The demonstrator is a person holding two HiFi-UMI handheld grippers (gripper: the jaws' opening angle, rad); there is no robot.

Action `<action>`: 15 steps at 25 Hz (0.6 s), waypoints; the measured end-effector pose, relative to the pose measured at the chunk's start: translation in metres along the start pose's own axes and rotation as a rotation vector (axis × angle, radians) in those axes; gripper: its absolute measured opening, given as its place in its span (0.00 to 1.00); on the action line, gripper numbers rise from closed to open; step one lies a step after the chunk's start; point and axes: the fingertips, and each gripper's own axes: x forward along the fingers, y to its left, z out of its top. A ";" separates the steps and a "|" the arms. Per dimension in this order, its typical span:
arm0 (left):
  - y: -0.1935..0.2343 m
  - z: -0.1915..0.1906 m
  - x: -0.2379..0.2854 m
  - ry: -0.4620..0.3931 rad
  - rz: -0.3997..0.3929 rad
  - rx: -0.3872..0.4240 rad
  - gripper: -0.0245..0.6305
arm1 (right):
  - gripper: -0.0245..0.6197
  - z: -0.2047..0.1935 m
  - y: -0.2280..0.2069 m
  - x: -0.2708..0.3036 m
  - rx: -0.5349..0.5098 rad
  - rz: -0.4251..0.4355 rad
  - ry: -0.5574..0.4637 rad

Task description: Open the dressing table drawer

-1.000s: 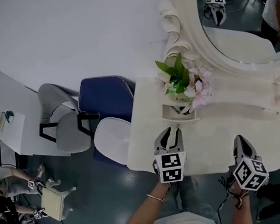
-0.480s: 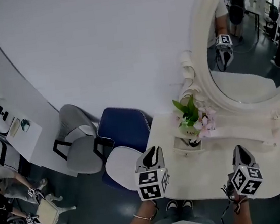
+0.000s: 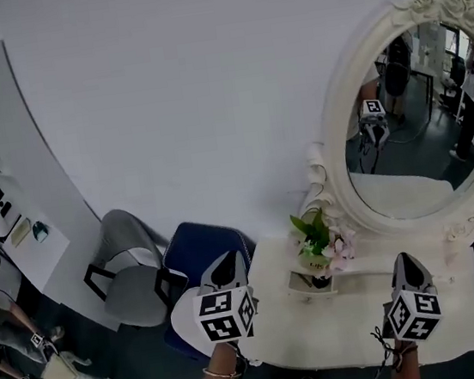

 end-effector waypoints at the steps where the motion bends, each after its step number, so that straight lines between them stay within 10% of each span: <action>1: -0.003 0.008 0.002 -0.010 -0.013 0.002 0.09 | 0.05 0.006 0.001 -0.002 -0.004 -0.005 -0.016; 15: -0.027 0.025 0.017 -0.022 -0.095 0.036 0.08 | 0.05 0.003 -0.009 -0.027 0.033 -0.077 -0.021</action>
